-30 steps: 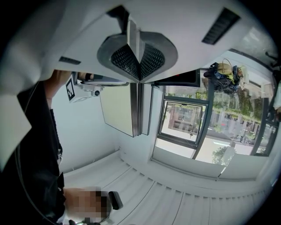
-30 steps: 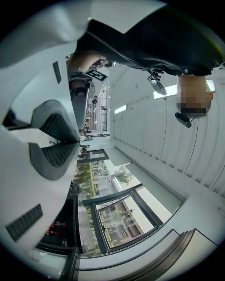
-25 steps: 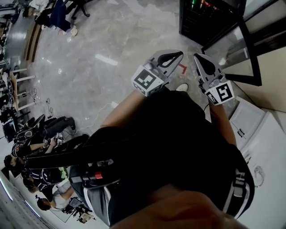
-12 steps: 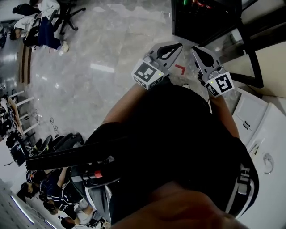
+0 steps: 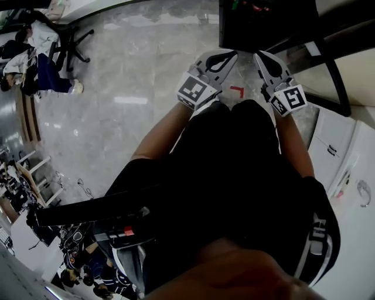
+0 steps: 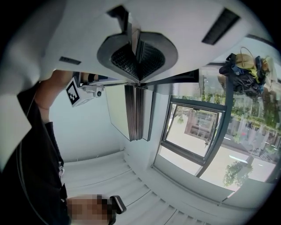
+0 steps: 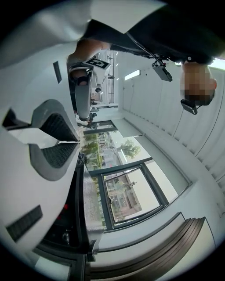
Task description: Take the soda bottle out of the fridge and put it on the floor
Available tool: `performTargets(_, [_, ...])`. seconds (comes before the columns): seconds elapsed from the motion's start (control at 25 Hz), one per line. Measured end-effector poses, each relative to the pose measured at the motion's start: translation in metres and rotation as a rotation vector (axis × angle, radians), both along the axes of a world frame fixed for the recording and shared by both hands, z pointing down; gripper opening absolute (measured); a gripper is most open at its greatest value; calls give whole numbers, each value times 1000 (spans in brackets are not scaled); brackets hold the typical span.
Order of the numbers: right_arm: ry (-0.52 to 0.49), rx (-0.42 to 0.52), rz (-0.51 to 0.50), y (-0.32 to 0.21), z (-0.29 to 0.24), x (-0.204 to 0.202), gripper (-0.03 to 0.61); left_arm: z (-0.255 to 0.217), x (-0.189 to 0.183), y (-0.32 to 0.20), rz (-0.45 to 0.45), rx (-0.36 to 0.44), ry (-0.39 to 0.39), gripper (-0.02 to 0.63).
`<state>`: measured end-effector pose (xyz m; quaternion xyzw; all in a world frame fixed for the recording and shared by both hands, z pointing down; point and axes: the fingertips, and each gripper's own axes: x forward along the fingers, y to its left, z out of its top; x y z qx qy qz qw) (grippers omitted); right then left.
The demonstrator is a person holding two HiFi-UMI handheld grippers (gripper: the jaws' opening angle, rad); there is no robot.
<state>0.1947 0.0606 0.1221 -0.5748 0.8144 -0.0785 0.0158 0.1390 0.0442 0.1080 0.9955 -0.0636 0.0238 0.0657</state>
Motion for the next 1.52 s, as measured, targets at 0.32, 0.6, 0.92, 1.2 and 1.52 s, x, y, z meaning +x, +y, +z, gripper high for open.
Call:
performTargets(0.32, [68,-23,54,-51,42,56,14,33,48,-41,-34,-18,2,-5])
performTargets(0.6, [76,-102,109,-97,108,129,71,76,99,-64,-110,-39,-28,-5])
performTargets(0.92, [85,-153,205,-157,197,190,224,150,139,-108,-184,-59,-76,-5])
performTargets(1.2, [100,-126,291,-186,251,217,304,215,165,-131,-214,-54,-89,-5])
performTargets(1.52, [125,-49,356,-204,273,223,329,253,176,-149,-239,-45,-21,-5])
